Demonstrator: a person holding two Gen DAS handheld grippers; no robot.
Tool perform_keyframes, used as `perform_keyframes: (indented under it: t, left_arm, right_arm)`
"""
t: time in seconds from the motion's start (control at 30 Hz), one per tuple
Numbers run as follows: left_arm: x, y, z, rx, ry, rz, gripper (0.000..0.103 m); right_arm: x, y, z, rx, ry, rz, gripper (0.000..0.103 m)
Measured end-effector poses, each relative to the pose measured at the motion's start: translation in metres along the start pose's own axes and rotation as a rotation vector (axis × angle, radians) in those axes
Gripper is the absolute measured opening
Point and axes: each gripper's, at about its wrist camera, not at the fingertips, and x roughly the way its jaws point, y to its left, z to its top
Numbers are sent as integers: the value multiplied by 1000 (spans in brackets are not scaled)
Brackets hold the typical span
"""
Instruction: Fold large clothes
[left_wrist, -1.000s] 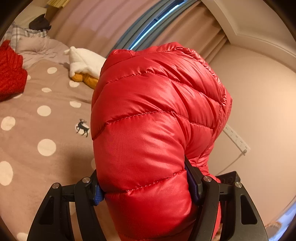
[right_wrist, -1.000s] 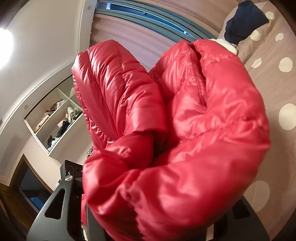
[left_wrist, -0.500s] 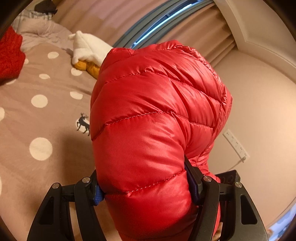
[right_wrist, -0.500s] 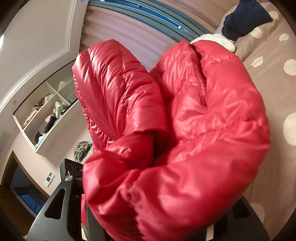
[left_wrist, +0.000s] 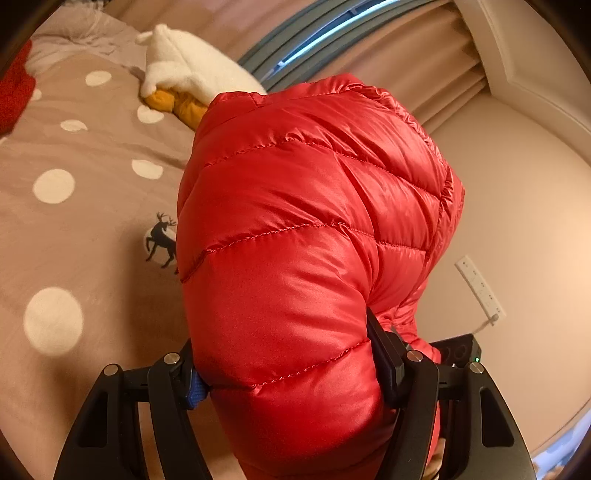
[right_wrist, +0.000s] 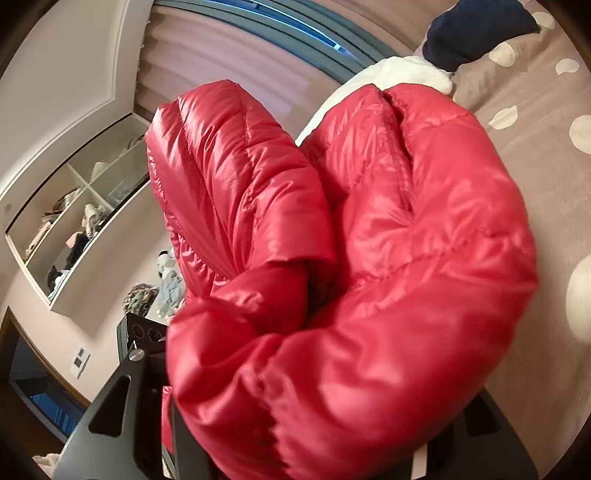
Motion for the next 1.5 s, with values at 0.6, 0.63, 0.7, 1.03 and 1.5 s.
perform_keyframes:
  t: [0.6,0.63,0.7,1.03,1.5]
  left_arm:
    - [82,73,-17,-53,52,143,86]
    - [79,71,-18,-47,49,157,88]
    - [82,70,-20,-28,30,216,103]
    - [54,31,-27,41,17,402,103]
    - [-33,-32,-40,125,-127,622,103]
  right_arm:
    - [62,-113,2,129,62,-144,48]
    - [61,-112,1,124,63,-147,49]
    - [59,-109,0,113,57,-156,54]
    - [44,-89,8,88,93,-311,87]
    - [-21,-37,17,-22,35,-560,93]
